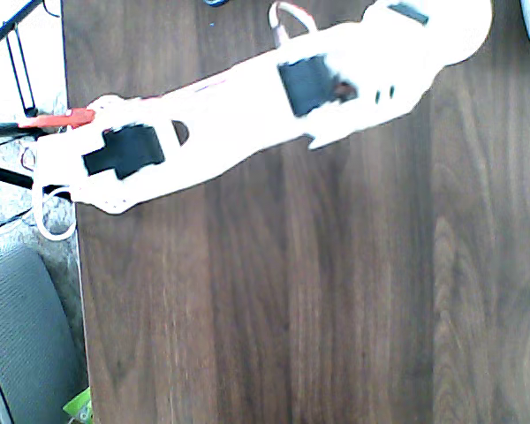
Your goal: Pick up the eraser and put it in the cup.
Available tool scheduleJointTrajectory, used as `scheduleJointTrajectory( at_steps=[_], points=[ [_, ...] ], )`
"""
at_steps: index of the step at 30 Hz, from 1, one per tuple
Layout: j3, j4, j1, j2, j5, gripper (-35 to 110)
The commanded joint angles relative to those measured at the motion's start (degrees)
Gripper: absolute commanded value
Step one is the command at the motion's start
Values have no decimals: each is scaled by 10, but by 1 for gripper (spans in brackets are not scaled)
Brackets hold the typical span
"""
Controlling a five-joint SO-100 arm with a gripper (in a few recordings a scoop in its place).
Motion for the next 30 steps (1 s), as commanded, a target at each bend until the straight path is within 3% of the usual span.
scheduleJointTrajectory(
  at_steps=[1, 7, 11, 15, 21, 24, 30],
  points=[
    [73, 47, 26, 134, 49, 0],
    [370, -9, 68, 505, 74, 0],
    [497, -8, 96, 664, 4, 0],
    [528, 2, 128, 675, -40, 0],
    [634, -11, 127, 718, -224, 0],
    [735, 16, 113, 873, -338, 0],
    [780, 32, 84, 873, -446, 0]
  ],
)
